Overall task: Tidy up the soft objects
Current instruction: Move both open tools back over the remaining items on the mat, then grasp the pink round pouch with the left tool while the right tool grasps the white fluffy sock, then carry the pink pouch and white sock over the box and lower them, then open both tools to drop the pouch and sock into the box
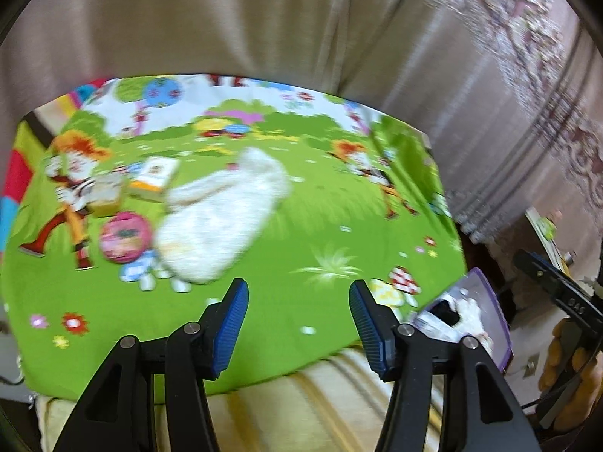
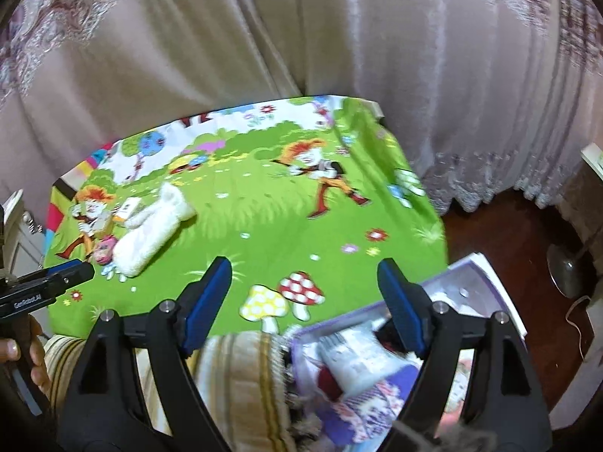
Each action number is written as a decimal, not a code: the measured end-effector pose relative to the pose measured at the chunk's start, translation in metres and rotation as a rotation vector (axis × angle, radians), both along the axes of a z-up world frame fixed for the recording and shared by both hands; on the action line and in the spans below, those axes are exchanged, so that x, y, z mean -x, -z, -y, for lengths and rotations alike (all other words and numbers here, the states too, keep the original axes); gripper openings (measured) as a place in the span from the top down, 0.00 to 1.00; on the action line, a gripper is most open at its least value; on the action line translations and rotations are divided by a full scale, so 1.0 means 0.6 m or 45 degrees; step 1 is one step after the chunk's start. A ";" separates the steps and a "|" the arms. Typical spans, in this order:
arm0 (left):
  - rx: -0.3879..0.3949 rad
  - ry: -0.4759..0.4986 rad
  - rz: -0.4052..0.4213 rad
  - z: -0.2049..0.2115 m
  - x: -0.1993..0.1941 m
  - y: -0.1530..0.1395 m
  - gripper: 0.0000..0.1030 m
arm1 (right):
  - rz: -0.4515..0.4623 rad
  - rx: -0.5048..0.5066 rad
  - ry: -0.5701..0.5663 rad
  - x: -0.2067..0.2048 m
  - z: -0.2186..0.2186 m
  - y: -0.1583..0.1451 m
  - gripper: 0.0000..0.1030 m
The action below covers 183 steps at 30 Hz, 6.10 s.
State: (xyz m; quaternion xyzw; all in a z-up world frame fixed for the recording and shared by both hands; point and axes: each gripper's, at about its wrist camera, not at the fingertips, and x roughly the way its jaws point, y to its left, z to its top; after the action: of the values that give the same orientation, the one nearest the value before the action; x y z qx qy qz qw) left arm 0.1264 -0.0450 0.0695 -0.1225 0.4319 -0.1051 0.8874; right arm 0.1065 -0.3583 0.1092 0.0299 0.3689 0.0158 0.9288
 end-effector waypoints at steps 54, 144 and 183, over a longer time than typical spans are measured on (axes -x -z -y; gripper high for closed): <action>-0.234 -0.434 -0.318 -0.223 -0.207 0.199 0.28 | -0.472 -0.192 -0.335 -0.351 -0.376 0.264 0.17; -0.008 0.503 -0.081 0.390 0.024 0.020 0.28 | -0.084 -0.110 0.346 0.075 0.262 0.068 0.80; 0.024 0.498 -0.088 0.333 -0.014 0.003 0.18 | -0.096 -0.007 0.345 0.052 0.222 0.049 0.38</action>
State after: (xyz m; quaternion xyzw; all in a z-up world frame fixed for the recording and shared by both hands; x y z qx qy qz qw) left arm 0.1348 -0.2447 0.0678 -0.0482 0.4768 -0.2753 0.8334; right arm 0.0751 -0.4915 0.0796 0.0825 0.3960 -0.1097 0.9079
